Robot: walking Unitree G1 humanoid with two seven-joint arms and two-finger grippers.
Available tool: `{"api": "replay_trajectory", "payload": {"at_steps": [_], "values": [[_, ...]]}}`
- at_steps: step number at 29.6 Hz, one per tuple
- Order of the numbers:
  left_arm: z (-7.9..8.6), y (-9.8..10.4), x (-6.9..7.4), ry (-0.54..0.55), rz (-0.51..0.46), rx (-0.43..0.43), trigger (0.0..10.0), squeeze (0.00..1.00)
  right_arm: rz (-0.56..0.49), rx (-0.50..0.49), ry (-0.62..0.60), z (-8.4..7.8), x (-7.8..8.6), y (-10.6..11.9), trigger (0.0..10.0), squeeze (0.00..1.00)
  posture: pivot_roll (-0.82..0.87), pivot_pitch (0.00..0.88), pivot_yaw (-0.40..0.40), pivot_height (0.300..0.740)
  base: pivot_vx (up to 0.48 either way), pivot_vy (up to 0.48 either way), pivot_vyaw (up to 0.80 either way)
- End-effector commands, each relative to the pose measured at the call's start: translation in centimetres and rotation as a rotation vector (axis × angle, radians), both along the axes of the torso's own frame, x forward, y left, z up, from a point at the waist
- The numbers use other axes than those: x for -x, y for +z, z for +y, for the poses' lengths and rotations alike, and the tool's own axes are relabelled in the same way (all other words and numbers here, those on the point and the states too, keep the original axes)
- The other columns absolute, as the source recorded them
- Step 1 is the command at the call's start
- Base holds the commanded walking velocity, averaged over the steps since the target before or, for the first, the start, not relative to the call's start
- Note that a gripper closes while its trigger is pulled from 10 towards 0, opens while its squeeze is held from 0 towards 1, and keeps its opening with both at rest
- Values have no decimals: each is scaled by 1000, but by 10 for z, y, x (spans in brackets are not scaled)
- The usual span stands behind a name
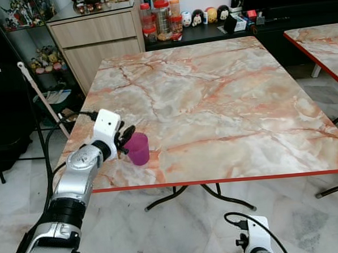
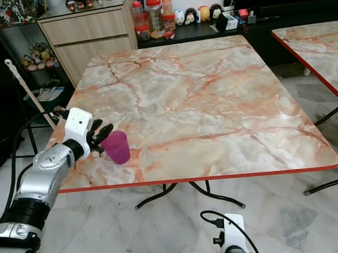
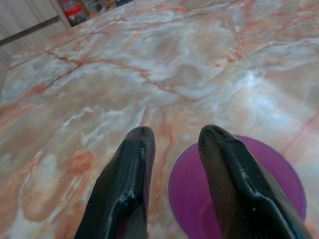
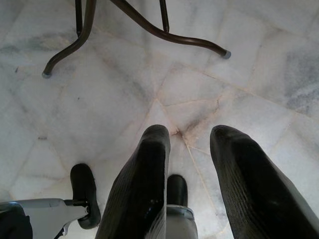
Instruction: Setting the table
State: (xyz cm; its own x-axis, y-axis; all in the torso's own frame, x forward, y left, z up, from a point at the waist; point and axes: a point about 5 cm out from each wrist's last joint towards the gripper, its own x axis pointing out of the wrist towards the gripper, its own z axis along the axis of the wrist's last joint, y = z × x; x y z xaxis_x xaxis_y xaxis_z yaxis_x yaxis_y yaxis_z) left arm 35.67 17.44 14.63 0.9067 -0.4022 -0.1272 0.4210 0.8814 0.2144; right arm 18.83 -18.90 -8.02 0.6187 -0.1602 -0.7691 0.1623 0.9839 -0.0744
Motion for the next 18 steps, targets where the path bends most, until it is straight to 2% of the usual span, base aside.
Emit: {"api": "replay_trajectory", "payload": {"at_steps": [1,9,11,18], "values": [[5,-4,0,-8,35,-53,10000,0,1,-11,-1,4,-1,0,10000,0,27,0,105,740,0,0,0],[3,-4,-3,-38,59,-80,10000,0,0,-11,-2,4,-2,0,10000,0,25,0,105,740,0,0,0],[2,-2,-5,-62,64,-110,10000,0,-2,-10,-3,3,-2,1,10000,0,25,0,105,740,0,0,0],[2,5,-12,-80,60,-135,10000,0,-3,-11,-6,3,-3,1,10000,0,20,0,108,740,0,0,0]]}}
